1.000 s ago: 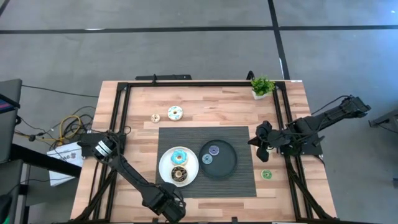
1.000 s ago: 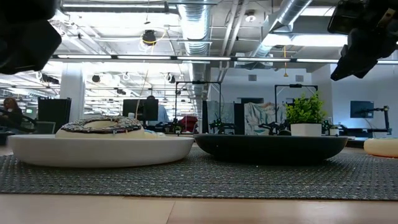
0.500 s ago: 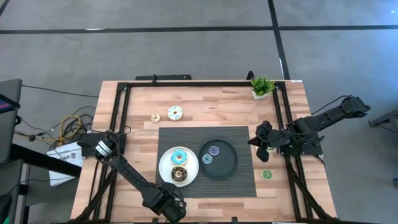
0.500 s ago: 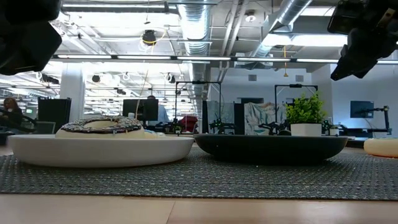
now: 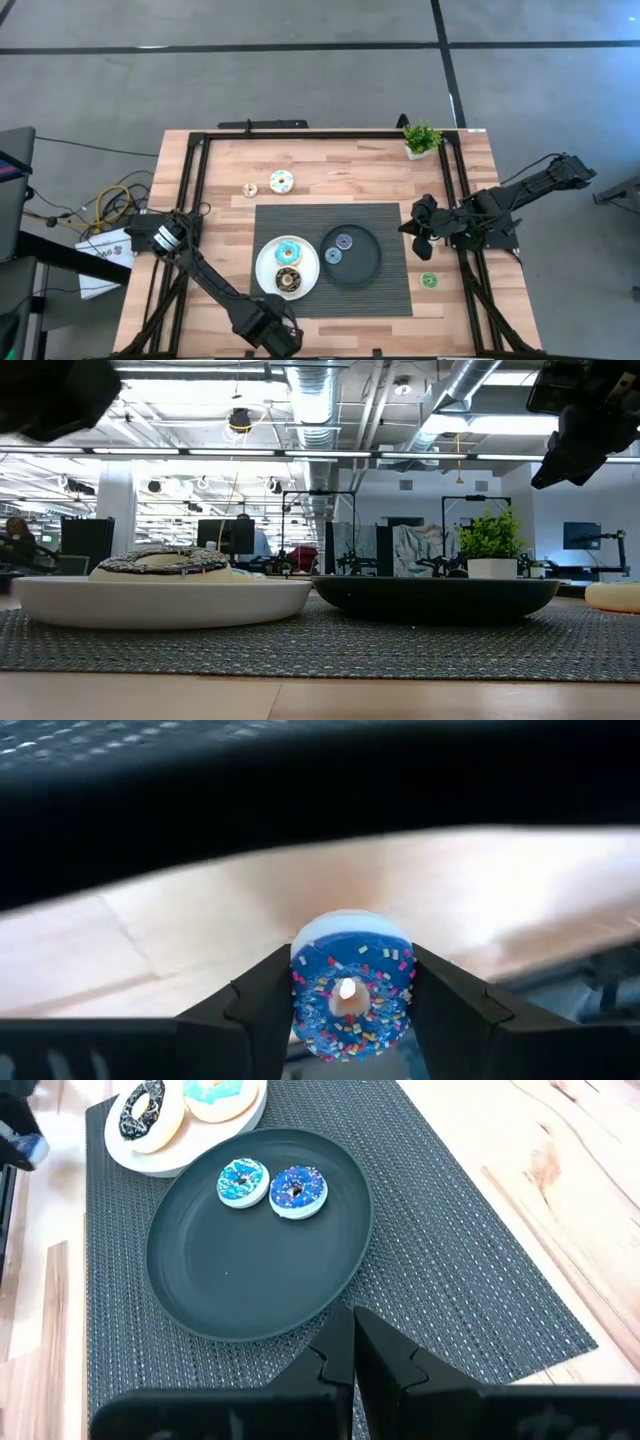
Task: Pick & Place donuts
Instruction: Put the small purple donut on the black plate
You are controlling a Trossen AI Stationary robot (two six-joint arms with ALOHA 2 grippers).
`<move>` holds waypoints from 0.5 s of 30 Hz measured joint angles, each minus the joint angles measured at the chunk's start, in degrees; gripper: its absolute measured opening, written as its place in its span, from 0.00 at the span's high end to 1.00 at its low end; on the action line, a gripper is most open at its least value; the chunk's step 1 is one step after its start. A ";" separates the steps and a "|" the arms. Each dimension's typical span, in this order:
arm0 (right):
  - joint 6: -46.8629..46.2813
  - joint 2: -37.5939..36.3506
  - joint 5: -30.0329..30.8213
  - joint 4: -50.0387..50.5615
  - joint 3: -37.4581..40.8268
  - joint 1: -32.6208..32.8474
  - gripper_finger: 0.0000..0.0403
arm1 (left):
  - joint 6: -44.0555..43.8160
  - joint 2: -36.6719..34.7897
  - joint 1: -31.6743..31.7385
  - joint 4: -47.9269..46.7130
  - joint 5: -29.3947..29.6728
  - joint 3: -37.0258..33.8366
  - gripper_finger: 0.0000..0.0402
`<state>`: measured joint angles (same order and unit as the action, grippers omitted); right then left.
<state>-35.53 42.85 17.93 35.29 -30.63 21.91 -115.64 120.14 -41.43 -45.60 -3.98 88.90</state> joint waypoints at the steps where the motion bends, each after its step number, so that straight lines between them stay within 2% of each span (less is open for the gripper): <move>1: -0.01 0.00 0.00 0.00 0.00 0.00 1.00 | 1.75 0.00 0.48 -0.44 0.04 0.94 0.58; 5: 0.00 0.00 0.00 0.00 0.00 0.00 1.00 | 10.40 -0.13 3.35 -5.46 0.25 5.16 0.58; 10: 0.00 0.00 0.01 -0.16 0.00 0.02 1.00 | 22.46 -0.17 8.13 -16.47 1.35 9.35 0.58; 15: 0.00 0.00 0.02 -0.16 0.00 0.00 1.00 | 39.89 -0.17 15.98 -20.87 1.78 11.16 0.58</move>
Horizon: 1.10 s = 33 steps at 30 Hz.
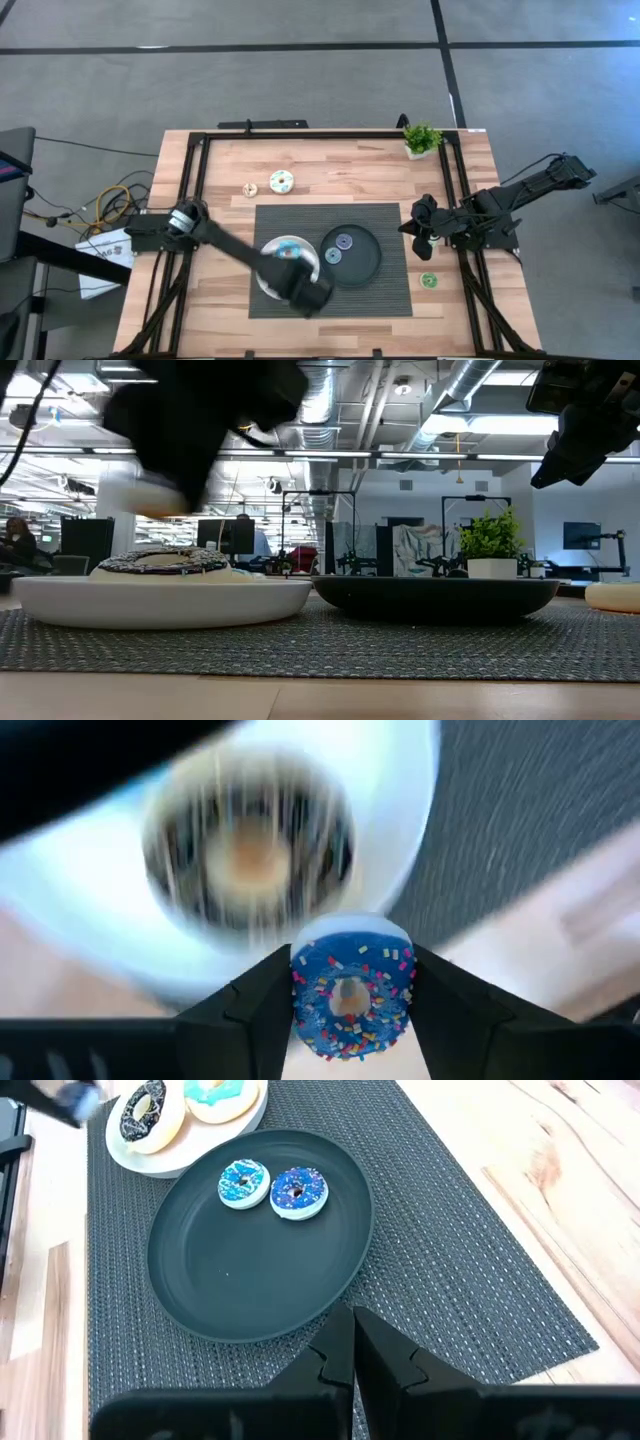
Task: Pick & Place donuts
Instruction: Put the small purple donut on the black plate
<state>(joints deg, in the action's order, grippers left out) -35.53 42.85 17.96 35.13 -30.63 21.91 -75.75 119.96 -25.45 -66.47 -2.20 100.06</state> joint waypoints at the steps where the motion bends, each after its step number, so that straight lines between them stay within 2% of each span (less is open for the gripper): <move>1: -0.05 0.00 -0.02 -0.01 0.00 0.00 1.00 | 3.84 0.00 1.94 0.16 0.03 0.06 0.58; 7: -0.46 0.00 0.00 0.01 0.00 0.01 1.00 | 22.24 0.02 14.09 1.86 1.99 2.36 0.58; 13: -2.33 0.00 0.03 0.44 0.00 0.02 1.00 | 30.31 0.02 22.36 10.01 4.26 4.94 0.58; 19: -3.52 0.00 0.04 0.51 0.00 0.00 1.00 | 33.43 1.04 22.90 21.23 4.43 5.04 0.58; 24: -3.52 -0.01 0.10 0.61 0.00 0.01 1.00 | 31.19 3.22 21.87 18.31 5.91 4.74 0.58; 33: -3.56 -0.02 0.20 0.89 0.00 0.00 1.00 | 27.79 6.87 20.89 19.75 2.74 4.74 0.58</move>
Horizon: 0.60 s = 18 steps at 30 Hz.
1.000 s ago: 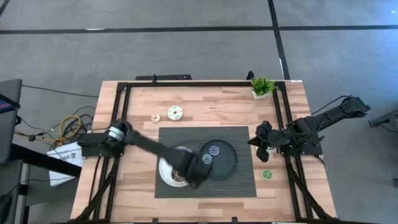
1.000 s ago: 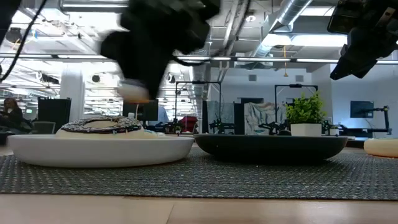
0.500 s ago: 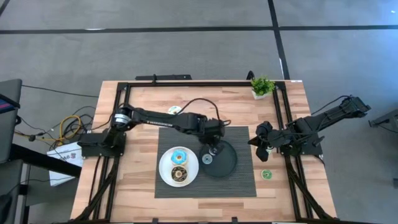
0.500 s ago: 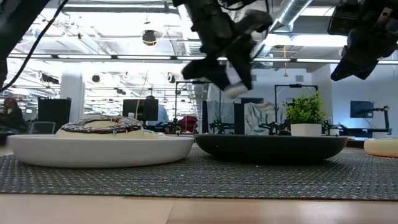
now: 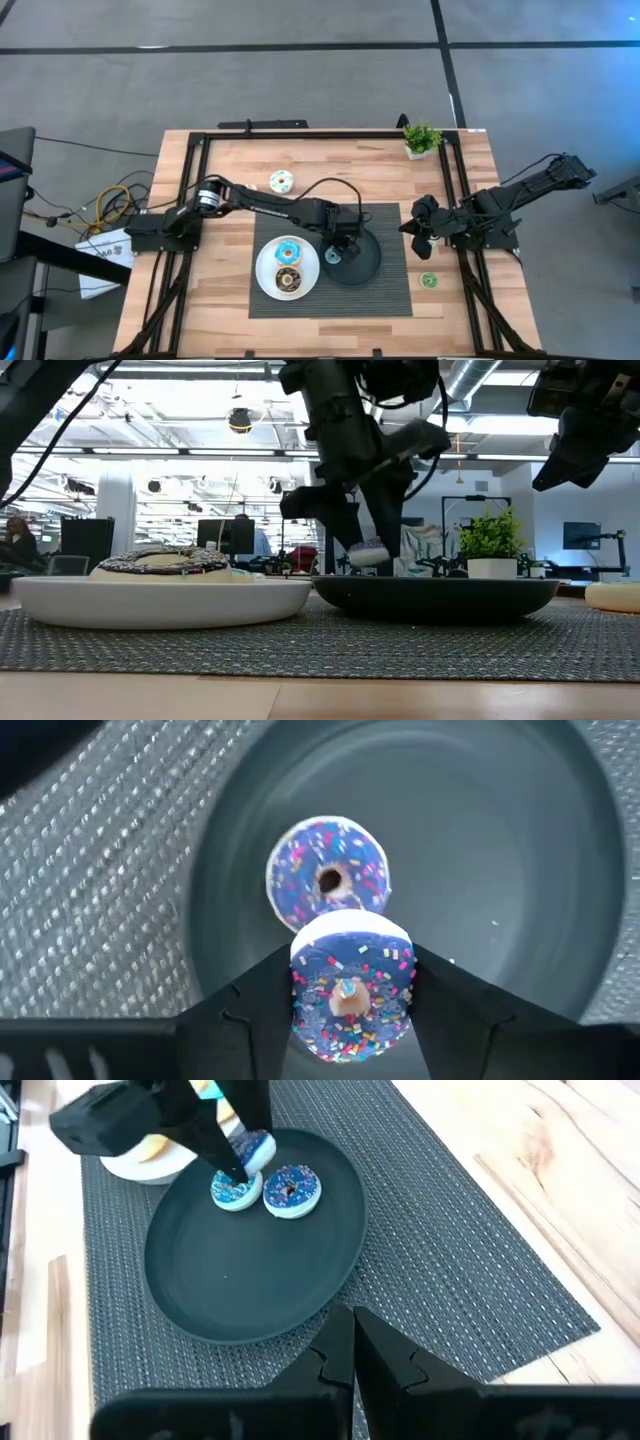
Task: Pick & Place donuts
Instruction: Put the small purple donut on the black plate
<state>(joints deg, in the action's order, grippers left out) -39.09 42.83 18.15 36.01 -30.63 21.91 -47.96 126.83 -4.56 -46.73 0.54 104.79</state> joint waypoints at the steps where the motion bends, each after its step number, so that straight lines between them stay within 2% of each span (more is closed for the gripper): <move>1: 0.00 0.02 -0.01 0.04 0.01 0.00 1.00 | -0.64 -0.09 0.00 -0.05 0.73 0.04 0.58; 4: 0.00 0.00 0.00 -0.02 0.02 0.00 1.00 | -1.26 -0.08 0.12 -0.08 2.11 0.04 0.58; 14: -1.03 0.02 -0.02 -0.03 0.02 0.00 1.00 | -2.96 -0.09 0.11 -0.19 -0.12 0.04 0.58; 18: -1.07 0.02 -0.02 -0.03 0.00 0.00 1.00 | -3.13 -0.09 0.07 -1.71 0.06 0.04 0.54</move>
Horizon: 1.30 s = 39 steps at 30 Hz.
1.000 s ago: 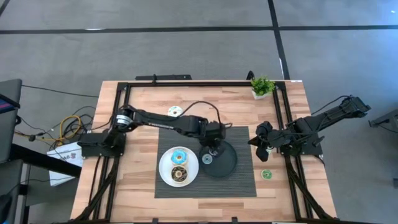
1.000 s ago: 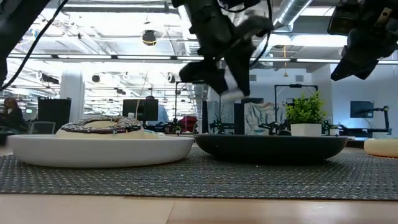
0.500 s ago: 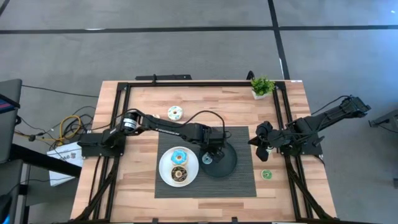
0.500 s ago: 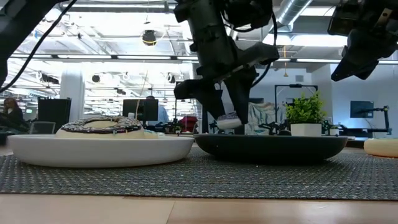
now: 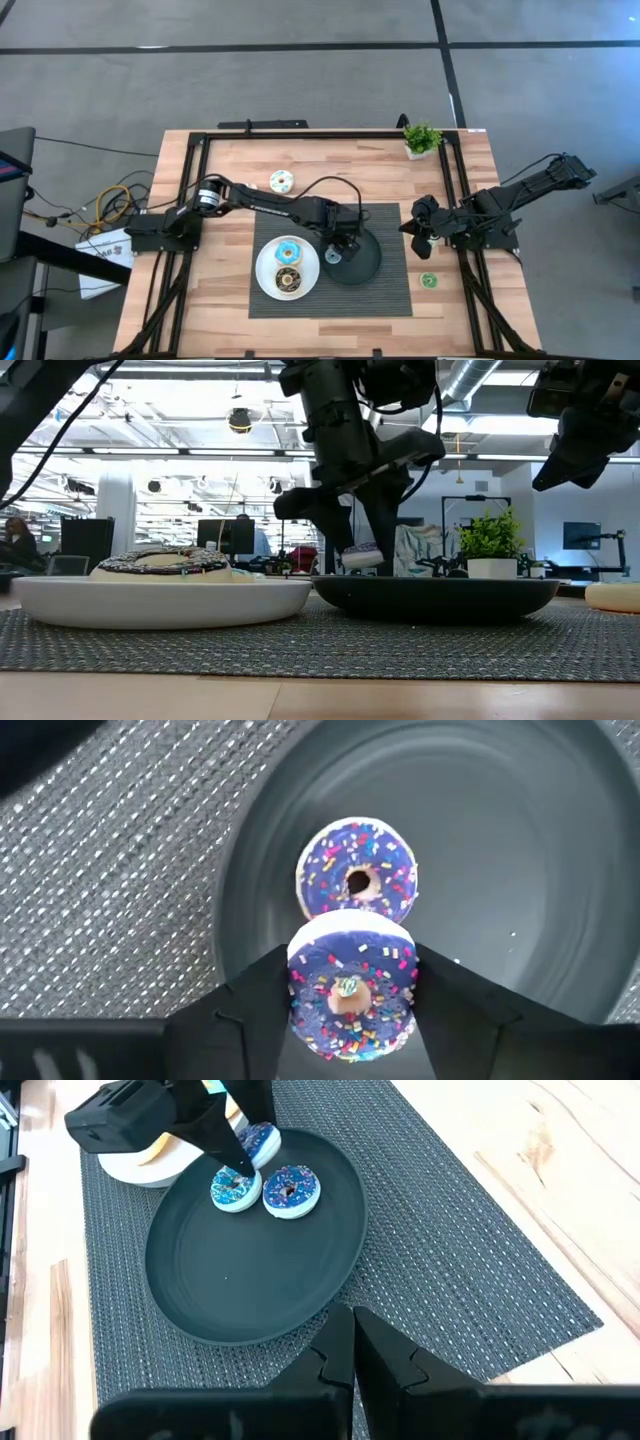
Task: Pick & Place donuts
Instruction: Put the small purple donut on the black plate, then put the big white donut on the white plate
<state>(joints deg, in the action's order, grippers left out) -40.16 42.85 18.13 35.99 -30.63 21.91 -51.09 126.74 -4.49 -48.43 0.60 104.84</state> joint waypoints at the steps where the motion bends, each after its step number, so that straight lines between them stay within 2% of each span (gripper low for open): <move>1: 0.00 0.00 0.00 0.00 0.01 0.00 1.00 | -0.01 0.00 -0.02 -0.17 0.11 0.00 0.52; 11: 0.00 0.00 -0.02 0.00 0.01 0.00 1.00 | -0.63 0.00 -0.04 -0.10 0.14 0.00 0.32; 17: 0.00 0.00 -0.02 0.00 0.01 0.00 1.00 | -0.40 -0.09 0.52 -0.30 -0.35 0.39 0.26; 24: 0.02 0.00 -0.02 -0.06 0.00 0.00 1.00 | 2.96 -5.17 1.13 -1.16 3.91 0.39 0.25; 29: 0.01 0.00 -0.02 -0.19 0.01 0.00 1.00 | 7.13 -10.62 1.11 -6.14 13.23 0.39 0.25; 33: -1.92 0.00 1.09 -0.26 0.00 0.02 1.00 | 9.25 -14.94 1.59 -14.21 18.58 0.46 0.27; 36: -3.71 -0.01 3.93 -0.44 0.01 0.00 1.00 | 12.47 -18.59 2.63 -17.63 19.74 -0.90 0.33; 39: -6.03 -0.02 7.60 -0.48 0.00 0.00 1.00 | 14.75 -23.39 4.08 -17.77 19.78 -5.80 0.43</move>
<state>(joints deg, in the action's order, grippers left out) -46.19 42.83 25.73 35.51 -30.63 21.91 -36.34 103.34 -0.41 -66.20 20.38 99.03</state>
